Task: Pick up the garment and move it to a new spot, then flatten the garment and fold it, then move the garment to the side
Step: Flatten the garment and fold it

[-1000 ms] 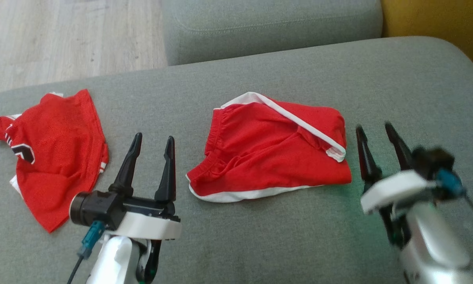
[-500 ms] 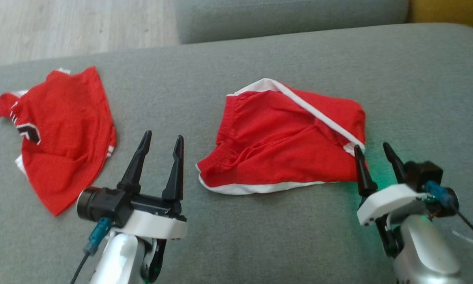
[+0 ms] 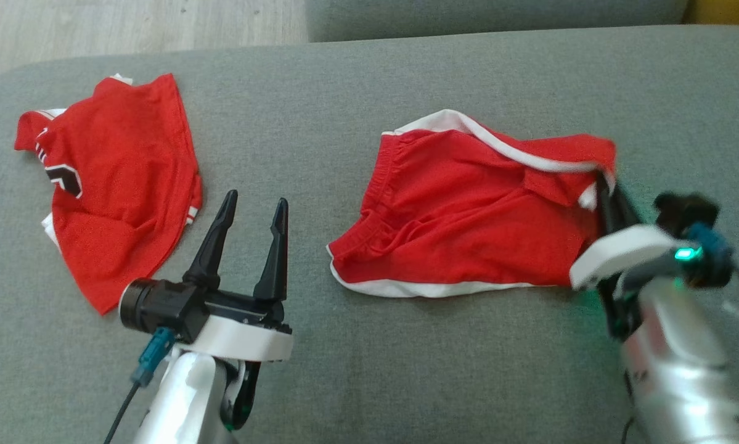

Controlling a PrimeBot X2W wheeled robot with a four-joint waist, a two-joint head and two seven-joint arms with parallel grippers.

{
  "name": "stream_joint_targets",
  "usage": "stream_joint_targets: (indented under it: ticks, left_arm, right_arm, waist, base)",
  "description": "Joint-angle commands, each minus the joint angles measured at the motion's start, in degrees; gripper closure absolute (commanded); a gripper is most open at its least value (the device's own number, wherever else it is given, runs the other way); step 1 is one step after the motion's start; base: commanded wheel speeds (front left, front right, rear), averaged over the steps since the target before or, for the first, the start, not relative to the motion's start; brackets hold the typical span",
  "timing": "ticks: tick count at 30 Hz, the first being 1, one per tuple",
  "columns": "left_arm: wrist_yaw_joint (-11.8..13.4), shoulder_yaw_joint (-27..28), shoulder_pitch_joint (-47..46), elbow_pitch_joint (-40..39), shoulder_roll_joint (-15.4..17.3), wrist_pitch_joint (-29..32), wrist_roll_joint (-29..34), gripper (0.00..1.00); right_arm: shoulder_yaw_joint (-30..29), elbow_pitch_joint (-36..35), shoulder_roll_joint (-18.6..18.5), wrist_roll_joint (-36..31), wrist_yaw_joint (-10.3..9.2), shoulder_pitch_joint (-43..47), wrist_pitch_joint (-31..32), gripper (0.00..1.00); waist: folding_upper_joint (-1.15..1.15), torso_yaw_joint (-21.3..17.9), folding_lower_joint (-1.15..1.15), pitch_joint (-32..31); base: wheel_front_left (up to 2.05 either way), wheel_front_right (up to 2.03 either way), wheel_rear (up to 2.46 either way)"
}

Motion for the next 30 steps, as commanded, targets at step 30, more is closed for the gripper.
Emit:
stream_joint_targets:
  ticks: [30]
  left_arm:
    - [1.72,-4.07,-5.38,-2.98,0.19,-0.29,-3.83,0.0]
  right_arm:
    - [7.64,12.17,-16.77,-13.6,-0.04,-37.57,7.19,1.0]
  waist:
    - [0.0,12.42,0.0,5.85]
  base:
    - [0.0,0.0,0.0]
